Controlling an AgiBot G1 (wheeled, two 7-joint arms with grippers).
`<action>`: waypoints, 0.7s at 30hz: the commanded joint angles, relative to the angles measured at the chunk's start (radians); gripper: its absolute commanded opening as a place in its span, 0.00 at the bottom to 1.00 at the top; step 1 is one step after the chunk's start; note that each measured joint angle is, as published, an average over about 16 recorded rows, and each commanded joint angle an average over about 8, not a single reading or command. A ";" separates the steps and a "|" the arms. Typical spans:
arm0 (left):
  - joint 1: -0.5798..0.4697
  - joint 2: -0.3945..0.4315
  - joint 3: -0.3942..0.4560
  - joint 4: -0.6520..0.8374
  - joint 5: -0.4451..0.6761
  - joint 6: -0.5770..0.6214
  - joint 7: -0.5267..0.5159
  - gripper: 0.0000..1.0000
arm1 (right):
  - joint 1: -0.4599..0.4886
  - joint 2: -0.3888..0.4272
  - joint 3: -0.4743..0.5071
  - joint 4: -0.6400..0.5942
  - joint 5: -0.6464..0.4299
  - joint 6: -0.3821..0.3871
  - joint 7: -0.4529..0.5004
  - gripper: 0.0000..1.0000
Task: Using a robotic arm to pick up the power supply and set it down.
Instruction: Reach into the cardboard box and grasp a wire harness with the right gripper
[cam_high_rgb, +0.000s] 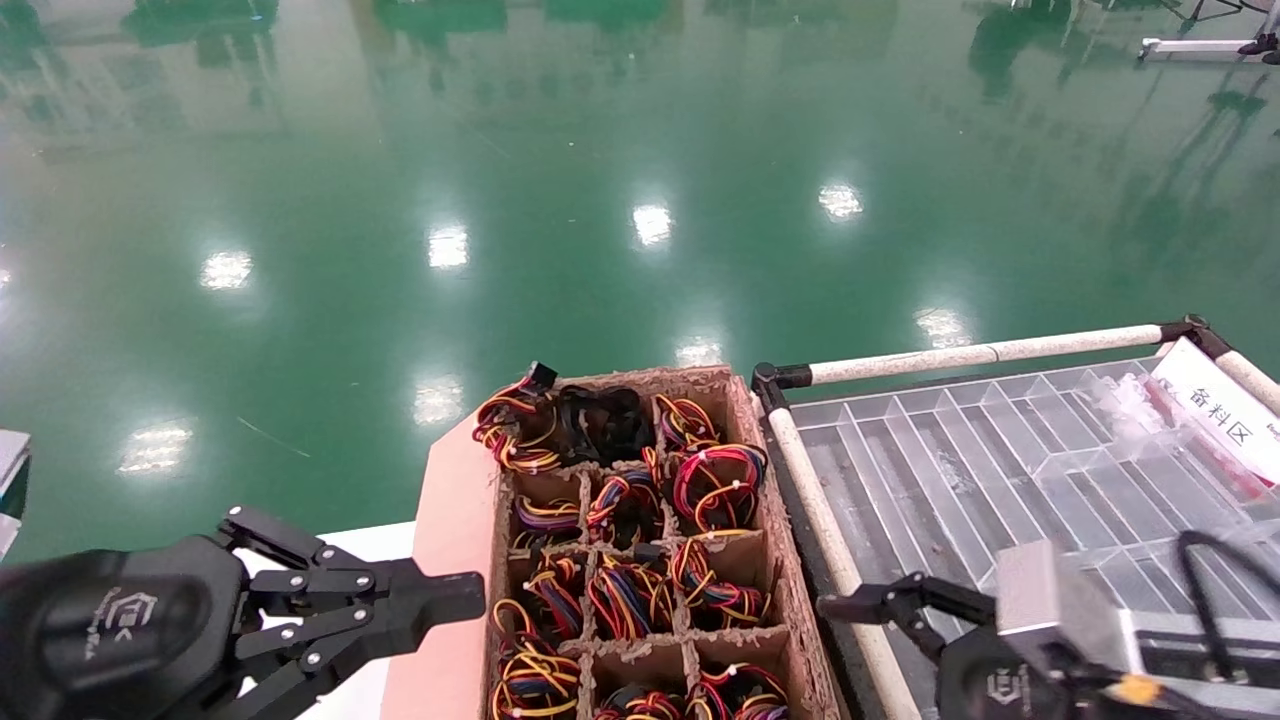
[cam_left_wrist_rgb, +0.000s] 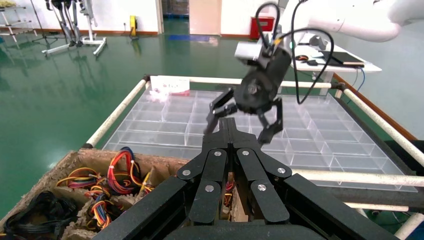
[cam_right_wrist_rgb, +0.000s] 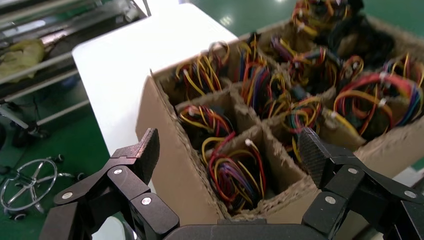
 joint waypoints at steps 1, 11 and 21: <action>0.000 0.000 0.000 0.000 0.000 0.000 0.000 0.00 | 0.001 -0.012 -0.017 0.002 -0.033 0.016 0.013 0.03; 0.000 0.000 0.000 0.000 0.000 0.000 0.000 0.00 | 0.065 -0.105 -0.096 -0.024 -0.184 0.060 0.072 0.00; 0.000 0.000 0.000 0.000 0.000 0.000 0.000 0.00 | 0.119 -0.164 -0.140 -0.072 -0.260 0.058 0.095 0.00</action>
